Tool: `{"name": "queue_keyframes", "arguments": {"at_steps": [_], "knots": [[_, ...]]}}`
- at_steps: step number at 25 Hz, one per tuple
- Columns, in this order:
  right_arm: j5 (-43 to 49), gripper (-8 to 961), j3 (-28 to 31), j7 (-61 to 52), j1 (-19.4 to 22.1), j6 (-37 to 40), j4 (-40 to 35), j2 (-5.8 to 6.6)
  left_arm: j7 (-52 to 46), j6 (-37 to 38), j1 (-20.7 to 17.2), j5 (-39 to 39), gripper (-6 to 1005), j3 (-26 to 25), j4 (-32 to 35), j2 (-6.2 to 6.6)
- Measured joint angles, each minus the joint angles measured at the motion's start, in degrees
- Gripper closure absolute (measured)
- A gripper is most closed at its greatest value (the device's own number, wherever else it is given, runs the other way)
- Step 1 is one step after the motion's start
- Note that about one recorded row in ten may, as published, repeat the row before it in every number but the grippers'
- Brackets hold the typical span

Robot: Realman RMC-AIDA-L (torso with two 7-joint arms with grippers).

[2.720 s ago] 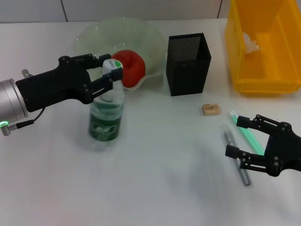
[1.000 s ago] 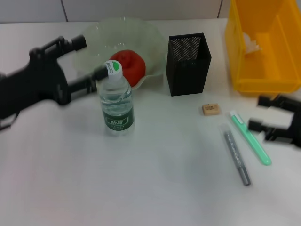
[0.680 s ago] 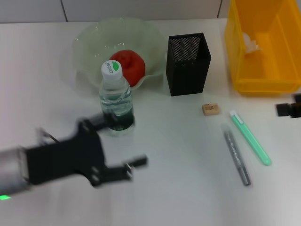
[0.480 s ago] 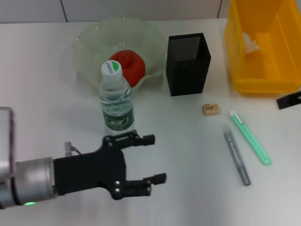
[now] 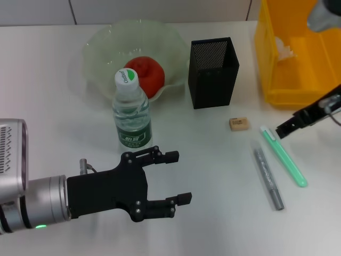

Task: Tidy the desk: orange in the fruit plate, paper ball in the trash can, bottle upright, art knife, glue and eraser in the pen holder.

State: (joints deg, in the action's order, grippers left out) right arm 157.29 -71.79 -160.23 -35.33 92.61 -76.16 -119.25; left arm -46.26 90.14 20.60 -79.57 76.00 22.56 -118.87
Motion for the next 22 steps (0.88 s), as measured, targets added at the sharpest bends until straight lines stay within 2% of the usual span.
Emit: {"name": "queue_keyframes", "arguments": {"at_steps": [7, 12, 22], "knots": [[1.89, 142, -3.73, -2.64, -3.13, -3.85, 5.80, -0.12, 0.04, -0.73, -0.02, 0.00, 201, 0.01, -0.07, -0.06], [1.97, 317, -4.97, -2.86, -4.53, -5.86, 9.24, -0.17, 0.11, -0.76, -0.37, -0.01, 201, 0.03, -0.11, -0.04], [1.73, 343, -5.62, -2.92, -6.32, -8.63, 13.64, -0.28, 0.20, -0.76, -0.34, -0.05, 202, 0.03, -0.15, -0.04]]}}
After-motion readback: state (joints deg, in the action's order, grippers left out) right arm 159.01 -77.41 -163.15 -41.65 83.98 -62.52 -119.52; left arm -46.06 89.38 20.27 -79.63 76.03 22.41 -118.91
